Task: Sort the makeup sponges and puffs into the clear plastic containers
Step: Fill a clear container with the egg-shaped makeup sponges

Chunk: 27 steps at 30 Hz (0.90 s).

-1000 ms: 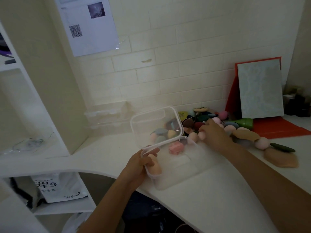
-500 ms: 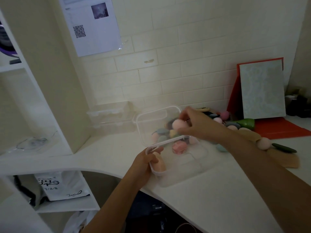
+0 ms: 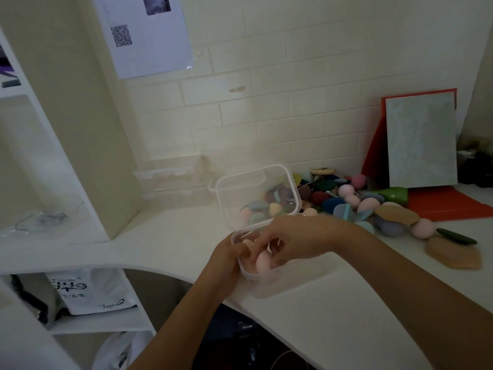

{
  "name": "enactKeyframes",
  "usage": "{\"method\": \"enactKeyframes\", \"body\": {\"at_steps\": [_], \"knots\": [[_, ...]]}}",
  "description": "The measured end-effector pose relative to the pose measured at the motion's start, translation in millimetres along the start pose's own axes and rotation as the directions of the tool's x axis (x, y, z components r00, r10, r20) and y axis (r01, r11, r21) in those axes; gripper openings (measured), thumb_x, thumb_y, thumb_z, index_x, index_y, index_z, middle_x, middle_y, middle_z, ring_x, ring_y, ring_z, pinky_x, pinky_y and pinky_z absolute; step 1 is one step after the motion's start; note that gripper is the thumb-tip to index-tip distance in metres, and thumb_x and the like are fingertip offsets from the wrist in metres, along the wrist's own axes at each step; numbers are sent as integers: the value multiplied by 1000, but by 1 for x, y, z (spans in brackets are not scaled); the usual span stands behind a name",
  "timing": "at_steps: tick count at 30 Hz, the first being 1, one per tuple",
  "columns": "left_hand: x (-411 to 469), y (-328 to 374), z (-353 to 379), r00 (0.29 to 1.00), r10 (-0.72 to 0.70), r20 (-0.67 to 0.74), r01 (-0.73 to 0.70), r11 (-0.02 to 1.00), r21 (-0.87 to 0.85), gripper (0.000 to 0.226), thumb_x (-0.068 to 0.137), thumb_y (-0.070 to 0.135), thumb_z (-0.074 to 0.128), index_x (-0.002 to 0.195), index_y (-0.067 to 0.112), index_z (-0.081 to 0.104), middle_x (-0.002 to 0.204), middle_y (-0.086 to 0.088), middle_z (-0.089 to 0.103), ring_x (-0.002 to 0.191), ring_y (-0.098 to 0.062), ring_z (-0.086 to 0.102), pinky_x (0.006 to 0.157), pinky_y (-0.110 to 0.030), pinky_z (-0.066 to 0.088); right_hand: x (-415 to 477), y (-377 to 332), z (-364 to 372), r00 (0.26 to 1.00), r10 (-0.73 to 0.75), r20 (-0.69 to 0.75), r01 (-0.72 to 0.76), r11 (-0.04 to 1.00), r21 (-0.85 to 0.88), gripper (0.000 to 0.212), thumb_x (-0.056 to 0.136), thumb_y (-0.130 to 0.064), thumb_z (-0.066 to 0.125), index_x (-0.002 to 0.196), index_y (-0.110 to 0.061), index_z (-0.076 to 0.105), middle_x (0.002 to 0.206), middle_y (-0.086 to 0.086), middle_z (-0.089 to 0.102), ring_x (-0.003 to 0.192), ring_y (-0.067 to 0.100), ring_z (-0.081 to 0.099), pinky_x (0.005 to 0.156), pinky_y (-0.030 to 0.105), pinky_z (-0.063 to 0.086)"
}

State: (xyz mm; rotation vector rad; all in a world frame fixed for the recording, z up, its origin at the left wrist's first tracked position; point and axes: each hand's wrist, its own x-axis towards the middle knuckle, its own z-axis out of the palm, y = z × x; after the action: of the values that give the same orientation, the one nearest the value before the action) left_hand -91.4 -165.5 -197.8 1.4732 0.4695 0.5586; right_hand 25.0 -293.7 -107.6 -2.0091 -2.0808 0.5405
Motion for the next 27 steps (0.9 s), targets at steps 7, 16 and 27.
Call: {"method": "enactKeyframes", "body": {"at_steps": [7,16,27], "knots": [[4,-6,-1,998,2,-64,-2,1000,-2,44,61,14,52,103,8,64,91,-9,71,86,-20,67,76,-31,53,10,0,12,997,8,-83,2,992,129,23,80,-16,73,101,-21,69,83,-17,62,72,-5,57,61,4,43],[-3,-2,1,1000,-13,-29,12,999,-32,43,67,2,53,109,1,63,95,-15,69,88,-23,66,79,-35,52,16,1,25,979,80,-188,-61,993,102,22,78,-19,71,81,-28,50,76,-11,56,62,1,47,53,12,34],[-4,1,5,993,-41,-109,41,999,-7,22,83,-5,48,91,6,66,79,-9,70,74,-18,67,54,-13,50,3,2,4,987,60,149,-109,933,342,29,90,-16,62,118,-20,67,110,-5,69,100,8,63,89,17,50]]}}
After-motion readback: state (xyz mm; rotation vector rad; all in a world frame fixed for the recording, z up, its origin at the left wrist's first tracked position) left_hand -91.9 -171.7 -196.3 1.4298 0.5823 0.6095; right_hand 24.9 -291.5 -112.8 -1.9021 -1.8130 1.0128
